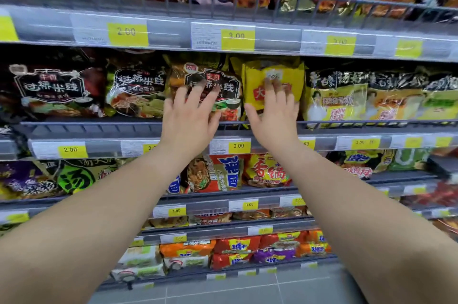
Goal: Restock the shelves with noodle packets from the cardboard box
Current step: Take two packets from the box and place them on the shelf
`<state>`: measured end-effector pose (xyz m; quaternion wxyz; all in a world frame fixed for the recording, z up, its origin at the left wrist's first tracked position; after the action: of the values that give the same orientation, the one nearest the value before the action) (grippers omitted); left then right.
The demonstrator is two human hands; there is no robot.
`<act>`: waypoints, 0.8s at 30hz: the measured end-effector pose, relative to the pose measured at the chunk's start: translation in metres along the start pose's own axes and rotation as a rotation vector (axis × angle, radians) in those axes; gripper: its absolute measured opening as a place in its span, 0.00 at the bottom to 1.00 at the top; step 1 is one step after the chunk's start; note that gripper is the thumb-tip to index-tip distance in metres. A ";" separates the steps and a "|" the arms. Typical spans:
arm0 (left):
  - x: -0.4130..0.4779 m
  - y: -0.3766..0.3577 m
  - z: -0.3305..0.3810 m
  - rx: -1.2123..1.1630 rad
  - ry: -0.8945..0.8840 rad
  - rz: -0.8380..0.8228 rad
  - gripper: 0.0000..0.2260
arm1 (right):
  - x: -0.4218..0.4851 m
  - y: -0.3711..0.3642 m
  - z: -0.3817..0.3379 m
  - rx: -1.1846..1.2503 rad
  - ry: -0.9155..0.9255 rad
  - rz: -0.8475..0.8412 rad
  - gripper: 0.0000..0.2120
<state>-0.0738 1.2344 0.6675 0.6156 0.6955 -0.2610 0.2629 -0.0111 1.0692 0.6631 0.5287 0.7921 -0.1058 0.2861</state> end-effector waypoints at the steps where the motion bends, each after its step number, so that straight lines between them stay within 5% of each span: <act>1: 0.000 0.000 0.000 -0.001 -0.008 -0.002 0.20 | 0.003 -0.003 -0.001 0.010 -0.015 -0.024 0.33; 12: -0.015 -0.001 -0.011 -0.077 -0.123 -0.117 0.23 | 0.010 0.002 -0.001 -0.072 -0.362 -0.105 0.29; 18: -0.029 0.014 0.001 -0.291 -0.093 -0.070 0.17 | -0.029 0.018 -0.015 0.117 -0.233 0.045 0.26; 24: -0.058 0.033 0.084 -0.517 -0.216 -0.223 0.17 | -0.122 0.058 0.035 0.244 -0.236 -0.047 0.20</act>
<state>-0.1347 1.1497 0.6423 0.7660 0.5641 -0.3054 0.0428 -0.1255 0.9972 0.6294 0.4191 0.8808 -0.1130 0.1892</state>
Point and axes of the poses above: each hand's wrist, its own x-axis towards the middle knuckle, its own y-axis out of the back of the hand, z = x × y, the point moved 8 cm from there along x, towards the middle knuckle, and after that the axes turned 2 degrees about x, right-handed, at the moved point
